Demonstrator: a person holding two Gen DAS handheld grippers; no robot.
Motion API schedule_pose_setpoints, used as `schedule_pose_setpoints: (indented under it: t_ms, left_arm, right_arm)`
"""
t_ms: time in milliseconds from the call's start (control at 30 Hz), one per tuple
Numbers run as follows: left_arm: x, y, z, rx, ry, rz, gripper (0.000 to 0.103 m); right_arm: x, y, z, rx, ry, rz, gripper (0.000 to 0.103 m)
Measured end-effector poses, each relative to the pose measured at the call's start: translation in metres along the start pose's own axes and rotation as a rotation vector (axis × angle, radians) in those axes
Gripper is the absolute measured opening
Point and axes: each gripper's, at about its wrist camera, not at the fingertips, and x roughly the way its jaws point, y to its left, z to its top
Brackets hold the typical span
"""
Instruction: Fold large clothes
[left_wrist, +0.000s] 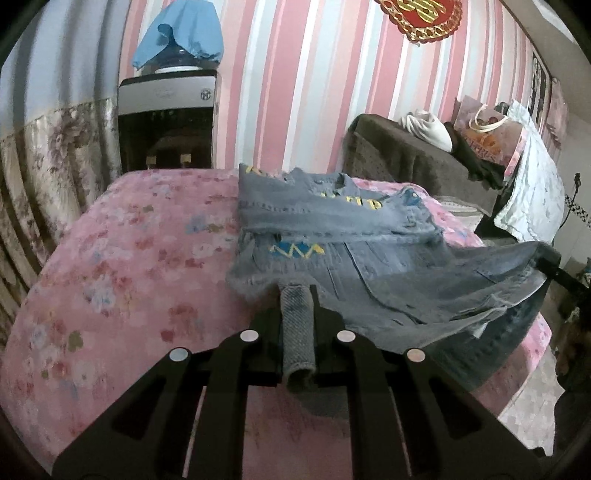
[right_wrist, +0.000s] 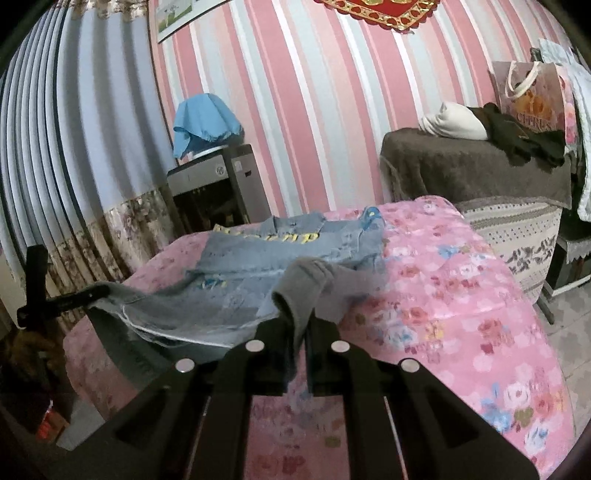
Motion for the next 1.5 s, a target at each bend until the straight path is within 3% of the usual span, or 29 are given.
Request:
schedule_pose_setpoints:
  t_ms: [433, 967, 1267, 1500]
  left_arm:
    - [0.048, 0.001, 0.055, 0.022, -0.023, 0.000, 0.009]
    - [0.110, -0.002, 0.141, 0.078, -0.051, 0.009, 0.009]
    - [0.189, 0.007, 0.190, 0.071, 0.011, 0.047, 0.009]
    - [0.250, 0.020, 0.209, 0.061, 0.042, 0.097, 0.009]
  right_arm:
    - [0.035, -0.008, 0.033, 0.005, -0.008, 0.012, 0.006]
    - [0.106, -0.014, 0.106, -0.059, -0.032, -0.048, 0.006]
    - [0.181, -0.037, 0.154, -0.047, -0.003, -0.109, 0.006]
    - [0.241, -0.047, 0.166, -0.071, 0.036, -0.177, 0.006]
